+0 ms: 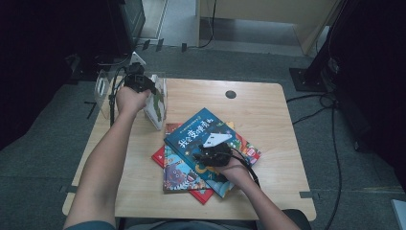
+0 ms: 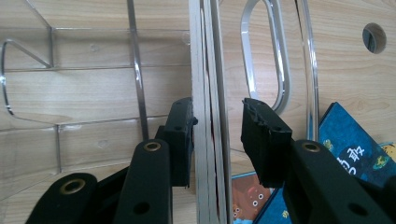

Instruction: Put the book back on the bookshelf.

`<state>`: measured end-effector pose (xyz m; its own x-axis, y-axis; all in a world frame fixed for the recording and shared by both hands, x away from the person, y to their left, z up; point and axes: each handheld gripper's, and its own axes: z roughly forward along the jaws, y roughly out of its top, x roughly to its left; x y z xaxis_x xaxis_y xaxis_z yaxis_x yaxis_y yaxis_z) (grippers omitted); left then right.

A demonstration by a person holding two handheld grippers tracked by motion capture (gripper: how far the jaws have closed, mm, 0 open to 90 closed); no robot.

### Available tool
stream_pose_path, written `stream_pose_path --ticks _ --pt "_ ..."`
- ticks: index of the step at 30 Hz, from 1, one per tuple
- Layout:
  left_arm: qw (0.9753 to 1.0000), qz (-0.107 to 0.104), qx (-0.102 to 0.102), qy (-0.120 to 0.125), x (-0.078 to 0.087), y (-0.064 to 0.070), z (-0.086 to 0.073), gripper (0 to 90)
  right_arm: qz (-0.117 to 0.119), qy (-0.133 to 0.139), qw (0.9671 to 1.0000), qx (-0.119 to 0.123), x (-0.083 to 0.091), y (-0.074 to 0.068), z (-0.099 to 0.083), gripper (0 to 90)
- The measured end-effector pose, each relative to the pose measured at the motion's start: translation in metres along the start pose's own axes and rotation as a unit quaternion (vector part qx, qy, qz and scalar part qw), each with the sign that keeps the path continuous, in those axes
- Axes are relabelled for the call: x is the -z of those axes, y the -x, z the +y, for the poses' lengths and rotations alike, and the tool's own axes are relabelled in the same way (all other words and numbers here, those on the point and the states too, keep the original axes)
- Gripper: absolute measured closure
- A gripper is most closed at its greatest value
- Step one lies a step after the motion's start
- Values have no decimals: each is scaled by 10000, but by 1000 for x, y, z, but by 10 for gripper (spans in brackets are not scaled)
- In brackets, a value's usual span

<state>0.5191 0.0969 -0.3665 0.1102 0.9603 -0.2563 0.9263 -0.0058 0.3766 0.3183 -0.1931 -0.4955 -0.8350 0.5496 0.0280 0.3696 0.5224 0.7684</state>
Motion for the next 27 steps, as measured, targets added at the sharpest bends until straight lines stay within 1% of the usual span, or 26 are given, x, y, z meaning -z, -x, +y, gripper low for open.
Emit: stream_pose_path --ticks 4,7,9,12,13,18,21,24,27 --pt "10000 16 -60 26 6 -1 -1 639 -8 3 10000 5 0 0 0 563" --pt "9999 51 -143 38 12 -3 -2 630 -8 3 10000 6 0 0 0 563" --pt "9998 34 -202 43 15 -4 -4 624 -8 4 10000 7 0 0 0 563" --pt "9992 108 -379 68 23 -5 -9 618 0 -2 10000 -6 0 0 0 563" --pt "9991 99 -402 84 25 -5 -10 612 0 -1 10000 -7 0 0 0 564" --pt "9987 -146 -478 128 36 -13 -24 596 -1 -2 10000 -7 0 0 0 563" --pt "9980 -227 -578 147 40 -17 -32 602 -73 -9 10000 -30 0 0 0 512" --pt "9971 -336 -652 196 43 -19 -41 593 -86 -16 9999 -52 0 1 0 500" --pt "9963 -363 -739 245 47 -19 -49 585 -85 -14 9999 -71 0 1 0 492"
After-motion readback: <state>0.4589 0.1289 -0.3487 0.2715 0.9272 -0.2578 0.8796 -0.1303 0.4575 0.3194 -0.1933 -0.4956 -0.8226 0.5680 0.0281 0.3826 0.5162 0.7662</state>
